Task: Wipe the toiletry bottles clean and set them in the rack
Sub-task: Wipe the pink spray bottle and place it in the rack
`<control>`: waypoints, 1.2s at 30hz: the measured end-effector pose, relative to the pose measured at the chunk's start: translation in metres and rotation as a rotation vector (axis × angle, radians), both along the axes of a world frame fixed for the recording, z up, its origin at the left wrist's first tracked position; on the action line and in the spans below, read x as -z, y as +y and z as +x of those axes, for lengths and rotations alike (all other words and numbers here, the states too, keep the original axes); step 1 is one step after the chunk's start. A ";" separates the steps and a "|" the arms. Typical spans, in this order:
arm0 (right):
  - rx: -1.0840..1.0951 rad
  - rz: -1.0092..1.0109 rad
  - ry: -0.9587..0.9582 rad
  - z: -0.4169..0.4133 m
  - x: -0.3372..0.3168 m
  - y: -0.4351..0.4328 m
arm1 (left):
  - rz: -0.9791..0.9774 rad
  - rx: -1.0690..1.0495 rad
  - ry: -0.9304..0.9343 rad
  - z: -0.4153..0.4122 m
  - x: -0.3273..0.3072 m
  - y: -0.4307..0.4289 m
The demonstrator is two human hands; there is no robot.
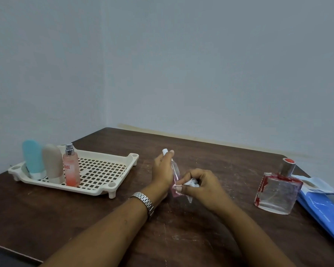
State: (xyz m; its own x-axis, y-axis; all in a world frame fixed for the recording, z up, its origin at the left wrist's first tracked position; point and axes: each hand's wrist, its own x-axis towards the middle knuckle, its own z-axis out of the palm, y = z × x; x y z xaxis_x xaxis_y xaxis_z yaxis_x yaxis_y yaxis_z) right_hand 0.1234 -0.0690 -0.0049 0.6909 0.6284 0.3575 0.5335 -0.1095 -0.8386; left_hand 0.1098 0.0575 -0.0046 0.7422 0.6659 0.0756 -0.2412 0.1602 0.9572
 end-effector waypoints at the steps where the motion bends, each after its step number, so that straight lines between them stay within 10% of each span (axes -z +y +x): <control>1: 0.008 0.015 -0.005 -0.001 0.000 0.000 | 0.004 0.022 -0.001 0.002 0.002 -0.001; 22: 0.248 0.335 0.230 -0.003 0.002 0.006 | 0.147 0.165 -0.121 0.010 0.013 -0.004; 31: 0.033 0.034 0.354 -0.004 0.014 0.010 | 0.194 -0.062 -0.124 0.005 0.011 0.004; 36: 0.162 -0.228 -0.077 -0.005 0.005 0.005 | 0.275 -0.061 -0.112 0.005 0.013 0.005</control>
